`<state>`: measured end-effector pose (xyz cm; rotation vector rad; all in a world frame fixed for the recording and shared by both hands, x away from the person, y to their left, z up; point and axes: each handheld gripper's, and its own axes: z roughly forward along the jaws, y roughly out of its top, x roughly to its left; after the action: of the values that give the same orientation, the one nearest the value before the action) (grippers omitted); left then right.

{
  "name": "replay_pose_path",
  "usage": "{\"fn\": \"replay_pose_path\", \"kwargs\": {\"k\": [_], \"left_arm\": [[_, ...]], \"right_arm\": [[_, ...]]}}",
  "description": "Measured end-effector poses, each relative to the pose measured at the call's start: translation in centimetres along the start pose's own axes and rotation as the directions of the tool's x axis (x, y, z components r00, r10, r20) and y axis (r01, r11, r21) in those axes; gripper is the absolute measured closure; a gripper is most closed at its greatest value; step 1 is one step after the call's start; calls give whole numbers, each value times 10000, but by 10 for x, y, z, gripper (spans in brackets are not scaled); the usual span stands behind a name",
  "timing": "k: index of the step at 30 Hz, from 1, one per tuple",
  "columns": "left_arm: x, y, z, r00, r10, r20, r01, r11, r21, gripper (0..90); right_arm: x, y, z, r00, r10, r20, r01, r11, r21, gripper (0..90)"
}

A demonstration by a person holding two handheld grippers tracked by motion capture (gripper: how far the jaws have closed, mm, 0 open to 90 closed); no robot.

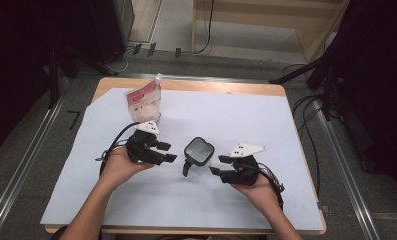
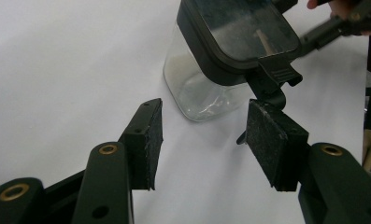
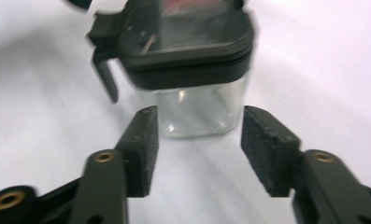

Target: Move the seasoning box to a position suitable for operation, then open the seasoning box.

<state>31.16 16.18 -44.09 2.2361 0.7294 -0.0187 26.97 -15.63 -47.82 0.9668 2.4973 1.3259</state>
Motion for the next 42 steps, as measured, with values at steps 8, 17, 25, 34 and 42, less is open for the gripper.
{"fn": "replay_pose_path", "kwargs": {"k": [8, 17, 25, 34, 42], "left_arm": [[-2, 0, 3, 10000, 26, 51, -26, 10000, 63, 541], [-7, -2, 9, 9995, 113, 280, -118, 9998, 184, 776], [-12, -1, 22, 9961, 140, 873, -193, 9980, 605, 900], [-15, -4, 30, 9950, -60, 1002, -7, 9978, 662, 900], [-21, -2, 33, 9955, 25, 952, -79, 9984, 563, 900]], "right_arm": [[-14, 1, -3, 9989, 462, -57, -463, 9987, -206, 673], [-14, 3, 3, 9941, 1030, -330, -1028, 9947, 73, 846], [-10, 6, 7, 9957, 894, -240, -893, 9960, 51, 900], [-9, 8, 12, 9963, 851, -134, -848, 9961, 225, 900], [-8, 9, 16, 9962, 869, -88, -866, 9958, 290, 900]]}}
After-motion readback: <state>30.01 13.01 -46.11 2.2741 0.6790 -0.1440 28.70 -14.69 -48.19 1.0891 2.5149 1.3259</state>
